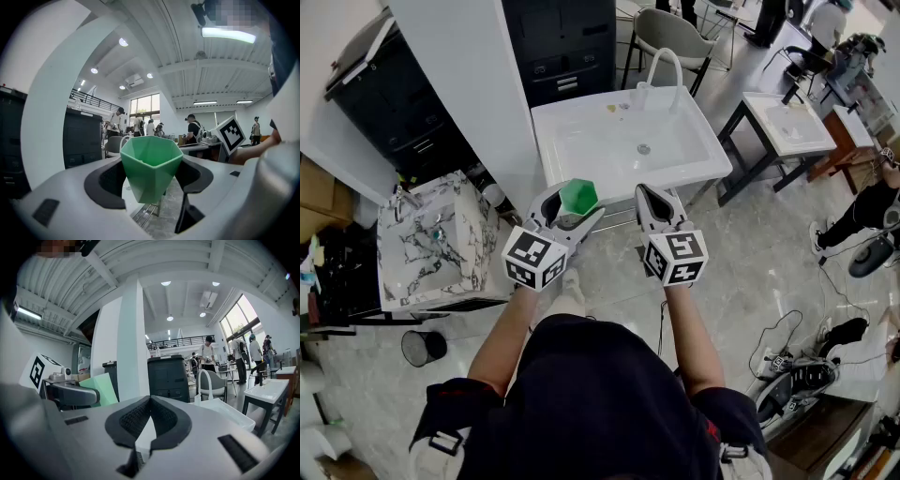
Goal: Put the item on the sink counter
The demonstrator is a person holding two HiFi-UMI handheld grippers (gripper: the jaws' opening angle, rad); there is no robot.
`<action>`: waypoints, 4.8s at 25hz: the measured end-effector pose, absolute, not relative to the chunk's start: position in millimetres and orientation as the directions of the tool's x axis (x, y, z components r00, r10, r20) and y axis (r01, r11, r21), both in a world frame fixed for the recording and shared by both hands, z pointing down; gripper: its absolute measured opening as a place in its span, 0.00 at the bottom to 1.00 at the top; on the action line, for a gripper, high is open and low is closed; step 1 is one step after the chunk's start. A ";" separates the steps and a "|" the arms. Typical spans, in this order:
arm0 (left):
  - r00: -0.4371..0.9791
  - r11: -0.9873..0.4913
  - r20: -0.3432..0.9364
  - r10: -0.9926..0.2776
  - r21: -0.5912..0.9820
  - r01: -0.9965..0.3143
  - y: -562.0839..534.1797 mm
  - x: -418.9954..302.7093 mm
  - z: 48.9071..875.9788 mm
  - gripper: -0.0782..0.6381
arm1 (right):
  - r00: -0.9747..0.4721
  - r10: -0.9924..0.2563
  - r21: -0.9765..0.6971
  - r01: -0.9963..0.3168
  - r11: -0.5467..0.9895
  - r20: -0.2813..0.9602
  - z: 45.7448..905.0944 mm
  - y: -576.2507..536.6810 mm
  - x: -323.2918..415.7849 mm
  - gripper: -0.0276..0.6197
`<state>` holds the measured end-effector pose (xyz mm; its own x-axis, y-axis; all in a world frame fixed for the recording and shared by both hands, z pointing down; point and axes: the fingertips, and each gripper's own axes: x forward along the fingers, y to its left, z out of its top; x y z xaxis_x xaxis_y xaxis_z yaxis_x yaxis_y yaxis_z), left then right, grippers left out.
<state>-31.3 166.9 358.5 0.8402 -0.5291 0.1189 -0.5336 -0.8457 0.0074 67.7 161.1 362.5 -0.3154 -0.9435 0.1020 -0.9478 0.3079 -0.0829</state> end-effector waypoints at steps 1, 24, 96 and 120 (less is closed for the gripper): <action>0.840 -0.846 0.119 -0.529 0.006 -0.534 166.7 -30.3 357.9 0.56 | -0.315 -0.944 -0.084 -0.948 0.307 0.103 362.6 161.4 68.7 0.09; 0.843 -0.847 0.128 -0.523 0.029 -0.530 139.4 -32.2 364.1 0.56 | -0.316 -0.942 -0.120 -0.946 0.303 0.111 371.1 135.4 64.2 0.10; 0.905 -0.906 0.175 -0.388 0.105 -0.409 -70.4 -51.4 395.4 0.56 | -0.222 -0.958 -0.204 -0.962 0.184 0.184 397.7 -83.2 29.8 0.10; 0.899 -0.899 0.180 -0.399 0.113 -0.422 -132.0 12.4 403.1 0.56 | -0.240 -0.946 -0.225 -0.956 0.190 0.219 409.5 -145.6 91.2 0.10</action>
